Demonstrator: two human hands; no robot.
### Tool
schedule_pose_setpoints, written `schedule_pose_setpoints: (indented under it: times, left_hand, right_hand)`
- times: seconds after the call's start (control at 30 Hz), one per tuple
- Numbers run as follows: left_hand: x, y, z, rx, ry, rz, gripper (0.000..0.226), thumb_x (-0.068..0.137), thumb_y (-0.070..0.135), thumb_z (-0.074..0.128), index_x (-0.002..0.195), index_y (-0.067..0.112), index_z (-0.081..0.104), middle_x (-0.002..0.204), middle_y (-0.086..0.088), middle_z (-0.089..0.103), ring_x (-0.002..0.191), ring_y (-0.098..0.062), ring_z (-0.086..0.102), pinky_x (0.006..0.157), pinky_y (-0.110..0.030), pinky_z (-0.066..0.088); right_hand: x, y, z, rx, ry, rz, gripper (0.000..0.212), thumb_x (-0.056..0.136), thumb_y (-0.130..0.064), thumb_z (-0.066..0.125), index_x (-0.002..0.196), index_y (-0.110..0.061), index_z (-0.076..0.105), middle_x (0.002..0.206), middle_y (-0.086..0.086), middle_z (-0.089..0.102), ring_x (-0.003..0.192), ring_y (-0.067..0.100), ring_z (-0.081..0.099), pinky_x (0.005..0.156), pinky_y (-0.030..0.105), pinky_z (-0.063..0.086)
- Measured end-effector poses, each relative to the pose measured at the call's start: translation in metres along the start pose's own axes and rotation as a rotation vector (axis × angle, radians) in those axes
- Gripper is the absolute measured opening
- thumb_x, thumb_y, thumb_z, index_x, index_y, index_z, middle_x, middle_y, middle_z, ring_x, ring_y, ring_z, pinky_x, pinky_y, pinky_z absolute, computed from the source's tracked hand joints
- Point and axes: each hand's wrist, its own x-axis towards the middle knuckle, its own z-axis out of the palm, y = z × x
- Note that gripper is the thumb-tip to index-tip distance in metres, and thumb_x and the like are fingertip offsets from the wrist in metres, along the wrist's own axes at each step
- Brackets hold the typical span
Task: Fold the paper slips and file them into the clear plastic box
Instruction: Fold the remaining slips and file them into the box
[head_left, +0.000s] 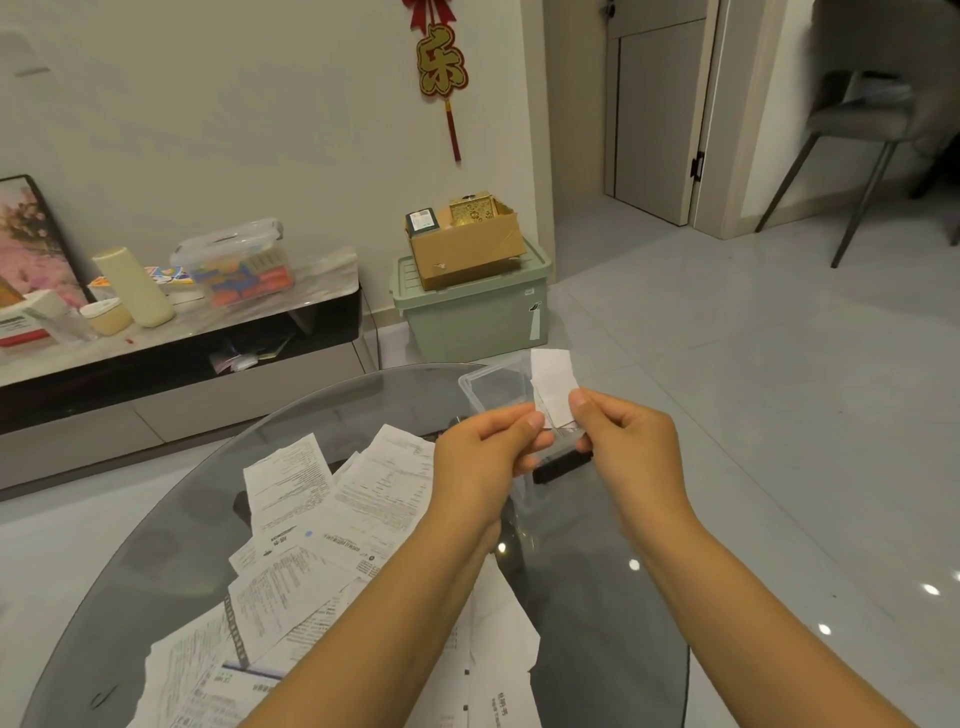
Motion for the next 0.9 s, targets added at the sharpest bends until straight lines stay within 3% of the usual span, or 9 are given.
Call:
schedule_pose_setpoints:
  times: [0.13, 0.23, 0.33, 0.5, 0.63, 0.9]
  left_hand:
    - [-0.002, -0.005, 0.005, -0.225, -0.008, -0.058, 0.013, 0.086, 0.004, 0.064, 0.098, 0.004, 0.069, 0.083, -0.007, 0.073, 0.074, -0.011, 0.070, 0.066, -0.018, 0.055]
    - [-0.005, -0.010, 0.009, -0.305, -0.011, -0.066, 0.013, 0.087, 0.002, 0.061, 0.099, 0.002, 0.067, 0.084, -0.010, 0.074, 0.080, -0.016, 0.071, 0.071, -0.021, 0.057]
    - [-0.006, -0.013, 0.009, -0.319, -0.009, -0.076, 0.016, 0.089, 0.002, 0.059, 0.104, -0.001, 0.064, 0.089, -0.015, 0.073, 0.085, -0.020, 0.071, 0.076, -0.024, 0.057]
    - [-0.005, -0.011, 0.002, -0.282, 0.032, -0.089, 0.010, 0.090, 0.005, 0.058, 0.098, 0.000, 0.064, 0.089, -0.013, 0.072, 0.080, -0.015, 0.071, 0.073, -0.023, 0.057]
    - [-0.002, -0.011, -0.005, -0.210, 0.112, -0.077, 0.008, 0.091, 0.007, 0.057, 0.095, 0.004, 0.064, 0.082, -0.008, 0.072, 0.075, -0.012, 0.071, 0.075, -0.024, 0.057]
    - [-0.006, -0.011, -0.003, -0.297, 0.023, -0.080, 0.013, 0.093, 0.005, 0.053, 0.101, 0.000, 0.062, 0.092, -0.015, 0.072, 0.082, -0.016, 0.071, 0.074, -0.024, 0.057]
  right_hand:
    - [-0.005, 0.004, 0.007, 0.072, 0.052, 0.052, 0.021, 0.092, -0.022, 0.057, 0.077, -0.023, 0.071, 0.055, -0.009, 0.056, 0.054, 0.005, 0.048, 0.056, 0.016, 0.042]
    - [-0.006, 0.006, 0.012, 0.142, 0.062, 0.117, 0.019, 0.092, -0.021, 0.056, 0.092, -0.012, 0.073, 0.061, -0.010, 0.058, 0.063, 0.008, 0.055, 0.063, 0.020, 0.046]
    - [-0.006, 0.006, 0.013, 0.194, 0.068, 0.161, 0.018, 0.092, -0.019, 0.056, 0.096, -0.012, 0.072, 0.064, -0.008, 0.061, 0.063, 0.007, 0.057, 0.063, 0.021, 0.047]
    - [-0.006, 0.003, 0.011, 0.218, 0.073, 0.130, 0.015, 0.091, -0.019, 0.058, 0.084, -0.025, 0.070, 0.058, -0.010, 0.059, 0.055, 0.003, 0.053, 0.057, 0.017, 0.044]
    - [-0.002, 0.003, 0.008, 0.272, 0.112, 0.158, 0.010, 0.091, -0.017, 0.059, 0.094, -0.014, 0.068, 0.069, -0.001, 0.059, 0.062, 0.008, 0.051, 0.057, 0.018, 0.045]
    - [-0.004, 0.007, 0.012, 0.268, -0.069, 0.252, 0.010, 0.087, -0.019, 0.062, 0.088, -0.013, 0.070, 0.089, 0.005, 0.070, 0.079, 0.014, 0.062, 0.066, 0.024, 0.047]
